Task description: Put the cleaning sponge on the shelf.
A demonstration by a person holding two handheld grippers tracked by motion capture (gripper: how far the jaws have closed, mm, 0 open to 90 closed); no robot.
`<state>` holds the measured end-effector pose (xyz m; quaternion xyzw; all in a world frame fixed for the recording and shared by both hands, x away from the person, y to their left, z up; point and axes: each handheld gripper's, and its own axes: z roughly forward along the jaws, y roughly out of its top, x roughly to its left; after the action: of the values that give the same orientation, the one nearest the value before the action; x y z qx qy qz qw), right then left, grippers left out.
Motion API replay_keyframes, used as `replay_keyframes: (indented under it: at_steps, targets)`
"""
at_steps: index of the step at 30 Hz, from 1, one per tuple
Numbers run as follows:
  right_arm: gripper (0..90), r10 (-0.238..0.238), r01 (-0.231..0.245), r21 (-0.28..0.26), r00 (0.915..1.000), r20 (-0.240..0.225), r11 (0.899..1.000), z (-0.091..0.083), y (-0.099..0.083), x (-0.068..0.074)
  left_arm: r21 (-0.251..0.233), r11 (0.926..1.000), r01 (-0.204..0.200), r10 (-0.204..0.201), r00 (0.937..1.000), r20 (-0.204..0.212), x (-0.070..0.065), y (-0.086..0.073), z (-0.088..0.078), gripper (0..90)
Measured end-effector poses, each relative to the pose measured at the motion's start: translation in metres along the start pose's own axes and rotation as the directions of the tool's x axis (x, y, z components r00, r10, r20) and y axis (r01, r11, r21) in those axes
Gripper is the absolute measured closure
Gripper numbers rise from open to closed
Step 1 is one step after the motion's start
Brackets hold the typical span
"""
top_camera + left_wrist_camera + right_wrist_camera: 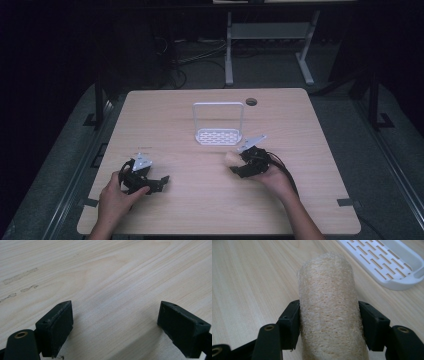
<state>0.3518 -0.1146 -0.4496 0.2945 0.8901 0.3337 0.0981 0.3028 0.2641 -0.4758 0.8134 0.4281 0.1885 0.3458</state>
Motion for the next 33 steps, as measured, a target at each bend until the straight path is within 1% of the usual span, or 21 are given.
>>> replay_keyframes:
  at_steps: [4, 5, 12, 18, 33]
  targets:
    - [39.4, 0.010, -0.010, -0.006, 0.9999, 0.005, 1.000, 0.000, 0.004, -0.002, 0.000, 1.0000, 0.000, 0.000, 1.0000, 0.000, 0.000, 0.000, 0.000, 12.6]
    - [39.4, 0.004, -0.004, -0.010, 1.0000, 0.009, 1.000, 0.000, 0.005, -0.003, 0.000, 1.0000, 0.000, 0.000, 1.0000, 0.001, 0.000, 0.000, 0.000, 12.6]
    - [39.4, 0.014, -0.014, -0.020, 0.9998, 0.015, 1.000, 0.003, 0.011, -0.008, 0.000, 1.0000, -0.001, 0.001, 1.0000, 0.000, 0.000, 0.000, 0.000, 12.6]
    - [39.4, 0.031, -0.031, -0.033, 0.9994, 0.016, 0.999, 0.006, 0.019, -0.012, 0.000, 1.0000, 0.000, 0.000, 1.0000, 0.001, 0.000, 0.000, 0.000, 12.6]
    - [39.4, 0.024, -0.023, -0.041, 0.9993, 0.028, 0.999, 0.015, 0.040, -0.018, 0.000, 1.0000, 0.000, 0.000, 1.0000, 0.000, 0.000, 0.000, 0.000, 12.6]
